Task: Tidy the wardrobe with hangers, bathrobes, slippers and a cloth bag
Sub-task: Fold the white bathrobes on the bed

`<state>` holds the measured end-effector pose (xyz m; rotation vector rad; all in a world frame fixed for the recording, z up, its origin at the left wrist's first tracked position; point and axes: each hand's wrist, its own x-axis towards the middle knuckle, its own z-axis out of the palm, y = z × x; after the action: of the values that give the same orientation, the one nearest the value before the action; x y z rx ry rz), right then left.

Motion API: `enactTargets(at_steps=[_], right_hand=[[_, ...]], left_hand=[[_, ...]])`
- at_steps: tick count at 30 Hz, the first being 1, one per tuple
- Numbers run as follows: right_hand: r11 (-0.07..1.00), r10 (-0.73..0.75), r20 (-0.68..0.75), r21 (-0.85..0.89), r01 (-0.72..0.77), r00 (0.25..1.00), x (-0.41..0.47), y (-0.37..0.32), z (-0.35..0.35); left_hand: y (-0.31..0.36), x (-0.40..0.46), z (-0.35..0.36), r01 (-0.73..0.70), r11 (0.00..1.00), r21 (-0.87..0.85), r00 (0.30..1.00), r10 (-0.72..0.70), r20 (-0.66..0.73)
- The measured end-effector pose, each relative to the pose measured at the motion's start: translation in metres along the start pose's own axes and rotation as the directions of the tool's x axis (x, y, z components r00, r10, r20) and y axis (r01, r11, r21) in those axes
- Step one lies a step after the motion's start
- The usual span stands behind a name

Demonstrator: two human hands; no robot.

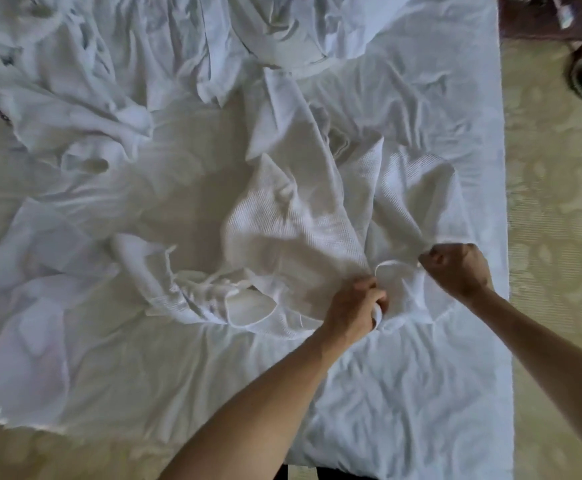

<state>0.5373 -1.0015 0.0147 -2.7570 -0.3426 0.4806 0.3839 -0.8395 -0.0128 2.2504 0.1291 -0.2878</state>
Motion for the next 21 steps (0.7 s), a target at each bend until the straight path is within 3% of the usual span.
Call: enactTargets(at_steps=[3,5,8,10,12,13,14,16,18,21], right_hand=[[0.98,-0.18,-0.14,0.061,0.19,0.974,0.011,-0.039,-0.014],[0.91,-0.393,-0.171,0.067,0.408,0.904,0.015,-0.074,-0.013],[0.738,-0.668,-0.079,0.057,0.672,0.74,0.018,-0.135,0.002],[0.577,-0.817,0.035,0.028,0.816,0.576,0.017,-0.173,0.02],[0.4,-0.891,0.193,-0.096,0.911,0.411,0.018,-0.202,0.045],[0.33,-0.893,0.26,-0.176,0.927,0.367,0.022,-0.211,0.058],[0.298,-0.883,0.299,-0.243,0.923,0.363,0.027,-0.215,0.071],[0.354,-0.828,0.333,-0.314,0.881,0.452,0.043,-0.215,0.092],[0.406,-0.778,0.348,-0.358,0.841,0.524,0.055,-0.213,0.106],[0.348,-0.833,0.316,-0.337,0.875,0.454,0.061,-0.212,0.121]], left_hand=[[-0.005,-0.002,-0.023,-0.046,0.999,0.021,0.993,0.043,0.108],[-0.014,-0.012,-0.043,-0.114,0.99,0.079,0.988,0.104,0.115],[-0.039,-0.036,-0.083,-0.122,0.972,0.202,0.984,0.145,-0.105],[-0.065,-0.056,-0.118,-0.026,0.971,0.236,0.949,0.099,-0.3],[-0.101,-0.08,-0.148,0.08,0.965,0.251,0.915,0.029,-0.403],[-0.116,-0.093,-0.159,0.136,0.954,0.267,0.906,-0.011,-0.423],[-0.132,-0.104,-0.166,0.205,0.944,0.259,0.905,-0.082,-0.417],[-0.16,-0.122,-0.174,0.417,0.893,0.169,0.89,-0.363,-0.276],[-0.185,-0.13,-0.173,0.591,0.801,0.092,0.807,-0.586,-0.08],[-0.198,-0.131,-0.169,0.638,0.767,0.075,0.766,-0.641,0.041]])
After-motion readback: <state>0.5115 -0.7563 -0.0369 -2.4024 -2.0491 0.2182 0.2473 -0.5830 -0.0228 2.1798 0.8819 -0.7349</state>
